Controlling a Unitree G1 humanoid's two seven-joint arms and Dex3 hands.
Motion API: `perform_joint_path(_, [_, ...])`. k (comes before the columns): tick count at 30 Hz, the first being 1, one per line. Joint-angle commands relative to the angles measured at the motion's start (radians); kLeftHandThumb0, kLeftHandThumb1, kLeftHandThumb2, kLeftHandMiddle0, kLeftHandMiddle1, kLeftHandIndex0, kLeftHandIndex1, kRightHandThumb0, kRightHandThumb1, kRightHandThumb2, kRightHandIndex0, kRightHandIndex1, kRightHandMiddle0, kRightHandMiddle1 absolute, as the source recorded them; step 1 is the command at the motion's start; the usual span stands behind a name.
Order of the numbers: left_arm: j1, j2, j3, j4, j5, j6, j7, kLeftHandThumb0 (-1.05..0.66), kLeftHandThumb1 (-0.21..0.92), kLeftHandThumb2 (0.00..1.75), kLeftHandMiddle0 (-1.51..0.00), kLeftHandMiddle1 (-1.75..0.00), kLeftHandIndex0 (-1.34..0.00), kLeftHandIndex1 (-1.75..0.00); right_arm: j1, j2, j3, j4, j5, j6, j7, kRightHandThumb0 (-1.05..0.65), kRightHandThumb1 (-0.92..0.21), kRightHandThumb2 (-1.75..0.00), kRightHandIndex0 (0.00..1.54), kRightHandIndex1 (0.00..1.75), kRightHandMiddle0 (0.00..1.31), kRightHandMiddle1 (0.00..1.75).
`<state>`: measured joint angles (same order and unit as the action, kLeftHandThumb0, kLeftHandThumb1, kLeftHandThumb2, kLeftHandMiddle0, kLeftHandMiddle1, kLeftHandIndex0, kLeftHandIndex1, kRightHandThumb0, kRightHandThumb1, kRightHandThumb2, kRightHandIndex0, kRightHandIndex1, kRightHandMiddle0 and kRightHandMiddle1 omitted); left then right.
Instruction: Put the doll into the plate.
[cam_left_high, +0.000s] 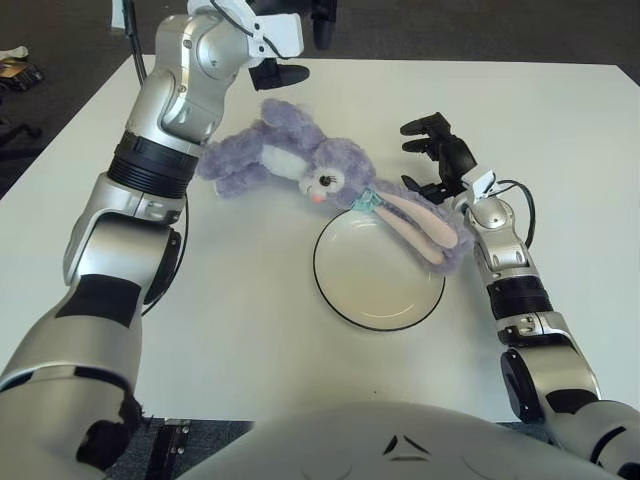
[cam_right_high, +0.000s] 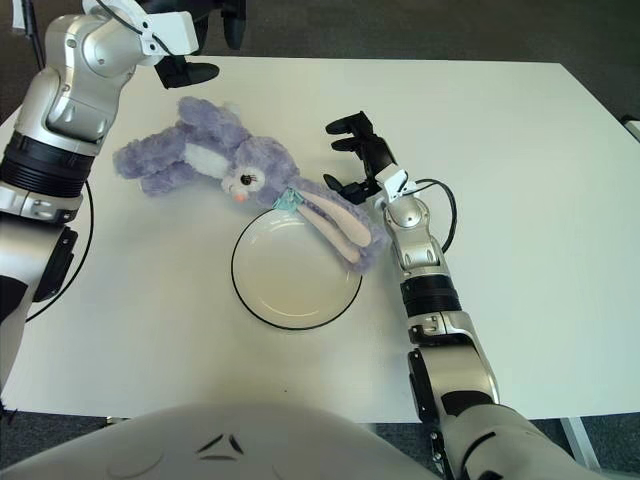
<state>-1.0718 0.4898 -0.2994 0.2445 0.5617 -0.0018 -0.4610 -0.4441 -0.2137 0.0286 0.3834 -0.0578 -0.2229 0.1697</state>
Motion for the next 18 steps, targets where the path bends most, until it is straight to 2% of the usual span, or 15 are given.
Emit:
perform_joint_path(1, [-0.005, 0.003, -0.004, -0.003, 0.005, 0.004, -0.016, 0.00, -0.11, 1.75, -0.96, -1.60, -0.72, -1.75, -0.019, 0.001, -0.013, 0.014, 0.013, -0.019, 0.004, -0.20, 0.03, -1.46, 0.00, 0.97, 0.00, 1.10])
perform_joint_path(8, [0.015, 0.001, 0.019, -0.016, -0.028, 0.021, -0.033, 0.00, -0.10, 1.75, -0.95, -1.63, -0.71, -1.75, -0.026, -0.009, -0.026, 0.028, 0.007, -0.017, -0.004, -0.19, 0.02, -1.47, 0.01, 0.98, 0.00, 1.10])
perform_joint_path(18, [0.044, -0.004, 0.021, -0.010, -0.016, 0.017, 0.011, 0.00, -0.08, 1.75, -0.91, -1.70, -0.69, -1.75, -0.079, -0.046, -0.057, -0.019, 0.004, 0.096, -0.003, -0.32, -0.04, -1.40, 0.02, 1.00, 0.00, 1.16])
